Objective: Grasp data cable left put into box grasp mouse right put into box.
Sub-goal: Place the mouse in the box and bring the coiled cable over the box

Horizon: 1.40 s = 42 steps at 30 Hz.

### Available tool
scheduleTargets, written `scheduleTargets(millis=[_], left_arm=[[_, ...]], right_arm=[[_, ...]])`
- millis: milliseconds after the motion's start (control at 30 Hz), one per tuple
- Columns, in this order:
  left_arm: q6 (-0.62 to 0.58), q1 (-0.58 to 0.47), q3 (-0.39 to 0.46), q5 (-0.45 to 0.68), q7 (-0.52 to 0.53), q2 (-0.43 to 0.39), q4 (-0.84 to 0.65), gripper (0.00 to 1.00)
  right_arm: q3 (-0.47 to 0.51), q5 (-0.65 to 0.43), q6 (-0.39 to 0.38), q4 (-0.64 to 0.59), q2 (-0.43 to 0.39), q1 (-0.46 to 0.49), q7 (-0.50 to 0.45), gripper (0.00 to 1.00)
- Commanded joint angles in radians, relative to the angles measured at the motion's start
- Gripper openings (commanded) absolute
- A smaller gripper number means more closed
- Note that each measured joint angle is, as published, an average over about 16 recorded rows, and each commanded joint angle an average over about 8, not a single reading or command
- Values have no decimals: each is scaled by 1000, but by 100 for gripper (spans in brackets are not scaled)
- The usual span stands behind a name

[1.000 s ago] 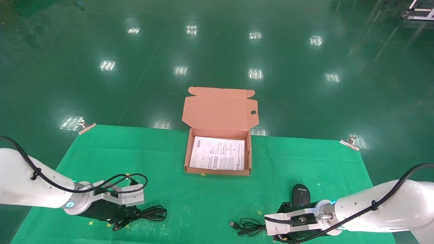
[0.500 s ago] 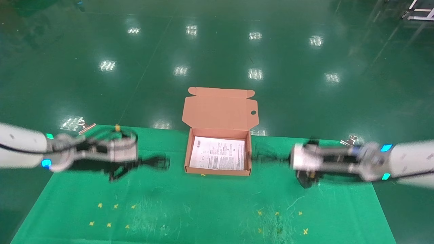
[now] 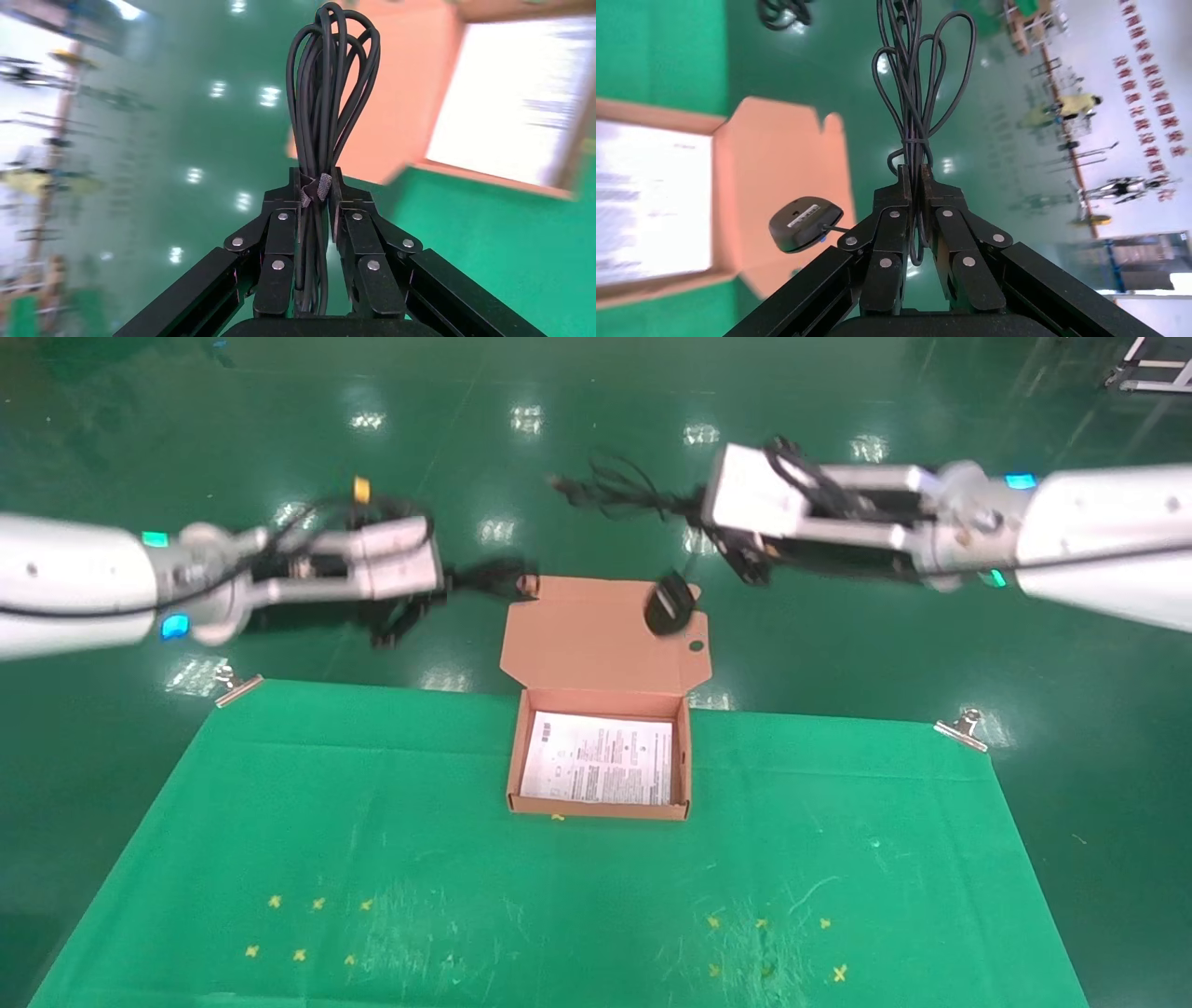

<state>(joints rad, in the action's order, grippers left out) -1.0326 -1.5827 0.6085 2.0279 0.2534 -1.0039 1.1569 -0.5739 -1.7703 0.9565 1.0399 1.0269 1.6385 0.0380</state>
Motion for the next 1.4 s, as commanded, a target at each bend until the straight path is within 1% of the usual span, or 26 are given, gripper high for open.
scheduleTargets(millis=[33, 133, 300, 533, 700, 867, 1100, 1267, 1400], left_arm=[[19, -12, -2, 16, 11, -14, 2, 0], [30, -19, -4, 29, 20, -21, 5, 0], [36, -21, -4, 40, 25, -22, 8, 0], [35, 5, 7, 68, 25, -2, 9, 0], [32, 27, 19, 117, 42, 18, 16, 0], [18, 40, 29, 182, 82, 44, 11, 0], [-15, 50, 38, 262, 146, 78, 18, 0], [-30, 60, 40, 282, 171, 92, 45, 0], [-34, 65, 39, 289, 182, 95, 58, 0]], right_arm=[[3, 13, -12, -46, 35, 28, 34, 0], [4, 22, -16, -87, 58, 50, 66, 0], [5, 31, -20, -113, 79, 55, 89, 0], [-7, 40, -14, -146, 101, 19, 107, 0], [-16, 48, -16, -194, 129, -3, 129, 0], [-22, 55, -32, -271, 178, -12, 169, 0], [-26, 82, -51, -401, 264, -17, 269, 0], [-19, 122, -57, -487, 306, -27, 331, 0], [-21, 155, -78, -552, 323, -41, 356, 0]])
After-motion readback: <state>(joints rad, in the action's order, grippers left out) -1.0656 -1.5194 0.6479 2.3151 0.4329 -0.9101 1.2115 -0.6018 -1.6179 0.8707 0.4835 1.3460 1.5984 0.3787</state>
